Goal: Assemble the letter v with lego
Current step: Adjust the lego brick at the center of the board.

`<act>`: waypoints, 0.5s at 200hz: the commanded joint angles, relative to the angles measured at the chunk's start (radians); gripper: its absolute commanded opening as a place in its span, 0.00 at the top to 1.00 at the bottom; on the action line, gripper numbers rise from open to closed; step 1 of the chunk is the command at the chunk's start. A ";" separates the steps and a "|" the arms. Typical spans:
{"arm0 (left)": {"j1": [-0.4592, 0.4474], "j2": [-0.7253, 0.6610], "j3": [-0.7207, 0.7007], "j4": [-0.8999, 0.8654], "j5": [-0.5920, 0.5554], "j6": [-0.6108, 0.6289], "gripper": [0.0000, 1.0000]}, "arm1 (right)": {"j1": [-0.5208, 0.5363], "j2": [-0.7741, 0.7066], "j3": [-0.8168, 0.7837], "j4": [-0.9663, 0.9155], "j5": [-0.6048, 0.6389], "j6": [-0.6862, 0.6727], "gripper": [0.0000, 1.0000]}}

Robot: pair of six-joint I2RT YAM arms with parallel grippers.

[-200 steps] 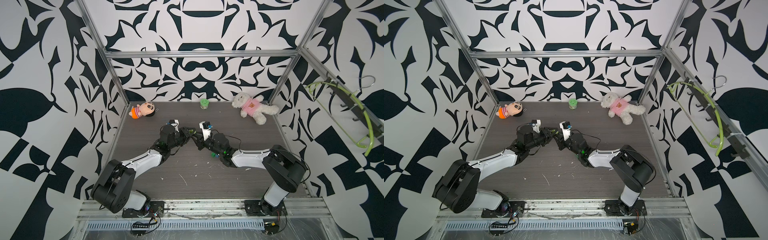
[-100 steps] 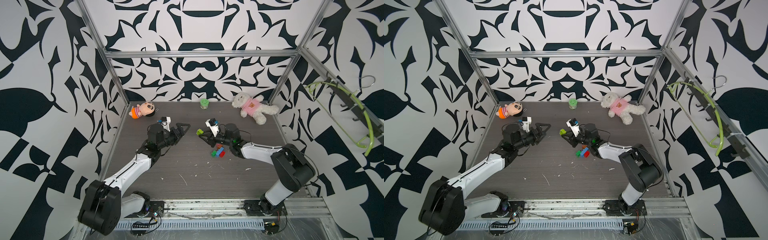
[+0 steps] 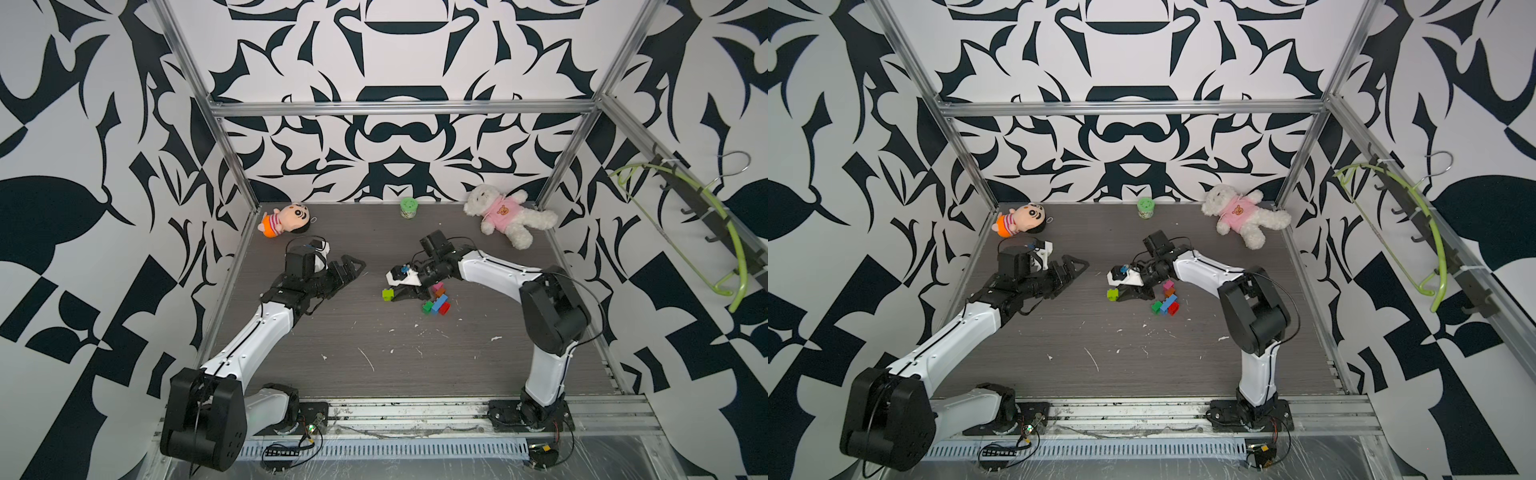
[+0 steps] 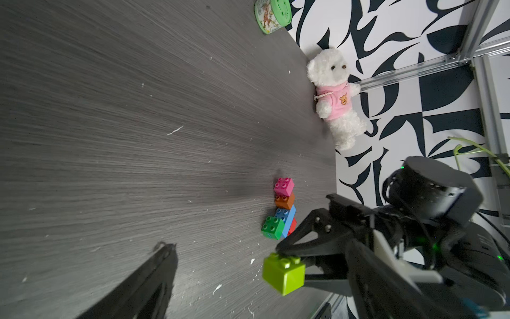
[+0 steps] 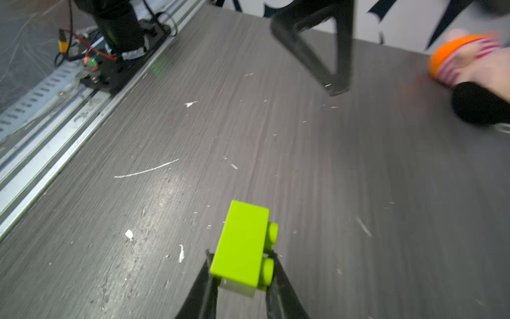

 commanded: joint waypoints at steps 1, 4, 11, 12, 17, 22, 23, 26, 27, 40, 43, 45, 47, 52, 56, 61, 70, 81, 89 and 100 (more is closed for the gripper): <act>0.003 -0.006 -0.018 -0.029 -0.002 0.043 0.01 | 0.034 0.006 -0.031 -0.022 0.011 -0.081 1.00; 0.003 -0.006 -0.019 -0.031 -0.004 0.044 0.00 | 0.036 0.010 -0.037 -0.014 0.013 -0.079 1.00; 0.003 -0.006 -0.021 -0.035 -0.011 0.049 0.01 | 0.040 0.020 -0.039 -0.014 0.025 -0.079 1.00; 0.002 -0.006 -0.021 -0.035 -0.012 0.049 0.01 | 0.041 0.021 -0.039 -0.015 0.027 -0.079 1.00; 0.003 -0.004 -0.021 -0.039 -0.015 0.052 0.01 | 0.044 0.029 -0.036 -0.017 0.038 -0.076 1.00; 0.003 -0.002 -0.021 -0.042 -0.015 0.056 0.01 | 0.047 0.038 -0.032 -0.024 0.053 -0.079 0.99; 0.003 -0.002 -0.022 -0.043 -0.015 0.057 0.01 | 0.048 0.040 -0.031 -0.026 0.056 -0.079 0.99; 0.003 0.000 -0.021 -0.045 -0.014 0.058 0.01 | 0.050 0.044 -0.027 -0.031 0.067 -0.083 0.98; 0.003 0.000 -0.020 -0.045 -0.014 0.059 0.00 | 0.051 0.046 -0.026 -0.033 0.070 -0.084 0.98; 0.003 0.006 -0.018 -0.050 -0.014 0.065 0.01 | 0.055 0.066 -0.009 -0.051 0.090 -0.095 0.97; 0.003 0.009 -0.018 -0.050 -0.014 0.065 0.01 | 0.056 0.070 -0.005 -0.059 0.096 -0.097 0.96; 0.003 0.009 -0.018 -0.050 -0.014 0.066 0.01 | 0.057 0.072 -0.002 -0.061 0.098 -0.098 0.95; 0.003 0.010 -0.018 -0.050 -0.014 0.066 0.01 | 0.058 0.075 0.000 -0.065 0.101 -0.099 0.95; 0.003 0.014 -0.020 -0.051 -0.015 0.068 0.01 | 0.059 0.081 0.004 -0.068 0.109 -0.101 0.94; 0.003 0.015 -0.020 -0.050 -0.016 0.067 0.01 | 0.060 0.086 0.005 -0.070 0.119 -0.106 0.93; 0.003 0.018 -0.021 -0.050 -0.014 0.066 0.01 | 0.064 0.093 0.009 -0.072 0.137 -0.109 0.93; 0.003 0.020 -0.026 -0.045 -0.014 0.065 0.01 | 0.069 0.107 0.017 -0.077 0.155 -0.109 0.93; 0.003 0.023 -0.032 -0.042 -0.018 0.065 0.01 | 0.072 0.124 0.030 -0.088 0.165 -0.110 0.93; 0.003 0.023 -0.035 -0.042 -0.020 0.065 0.01 | 0.076 0.133 0.033 -0.085 0.185 -0.110 0.93; 0.003 0.025 -0.037 -0.043 -0.021 0.068 0.01 | 0.085 0.146 0.043 -0.092 0.221 -0.108 0.91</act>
